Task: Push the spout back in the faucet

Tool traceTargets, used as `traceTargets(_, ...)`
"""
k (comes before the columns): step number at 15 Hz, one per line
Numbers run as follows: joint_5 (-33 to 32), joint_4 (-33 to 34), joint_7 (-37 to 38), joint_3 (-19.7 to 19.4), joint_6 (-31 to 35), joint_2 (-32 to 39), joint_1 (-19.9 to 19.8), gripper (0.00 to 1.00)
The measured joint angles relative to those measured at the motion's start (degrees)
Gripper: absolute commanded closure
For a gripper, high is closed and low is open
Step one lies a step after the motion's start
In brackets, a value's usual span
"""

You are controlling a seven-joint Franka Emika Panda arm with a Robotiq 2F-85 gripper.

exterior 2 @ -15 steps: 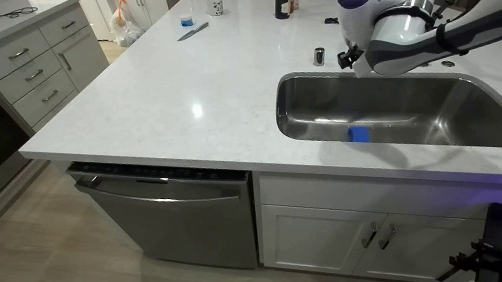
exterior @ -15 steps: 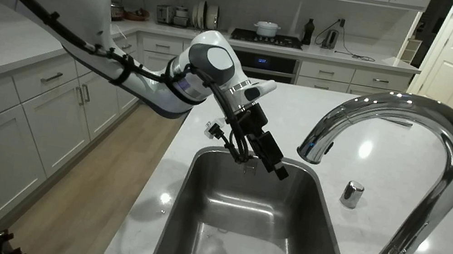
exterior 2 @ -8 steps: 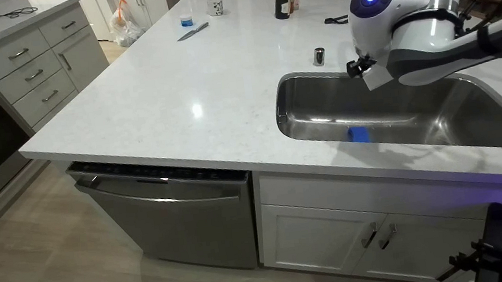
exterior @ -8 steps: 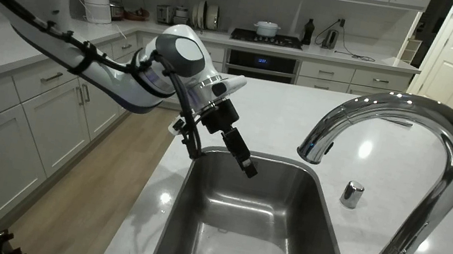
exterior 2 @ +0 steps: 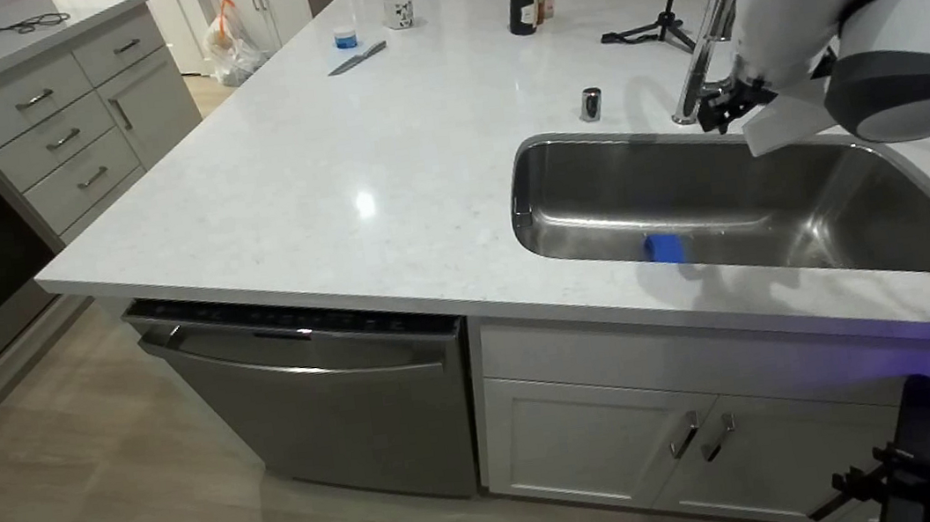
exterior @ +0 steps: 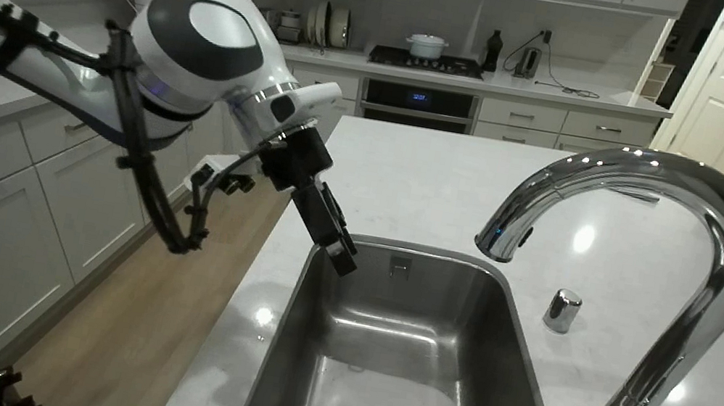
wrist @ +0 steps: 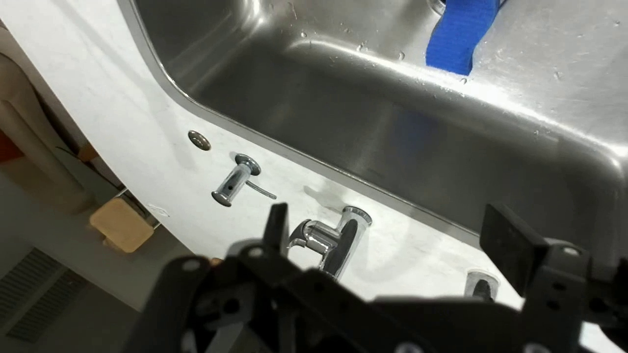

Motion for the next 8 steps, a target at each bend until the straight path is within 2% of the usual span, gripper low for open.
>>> traceTargets(5,0.1,-5.8,0.0,0.6,-0.1,-9.0,-1.2,0.00)
traceTargets(8,0.1,-6.9,-0.1,1.2,-0.1,-10.9,-2.0,0.00)
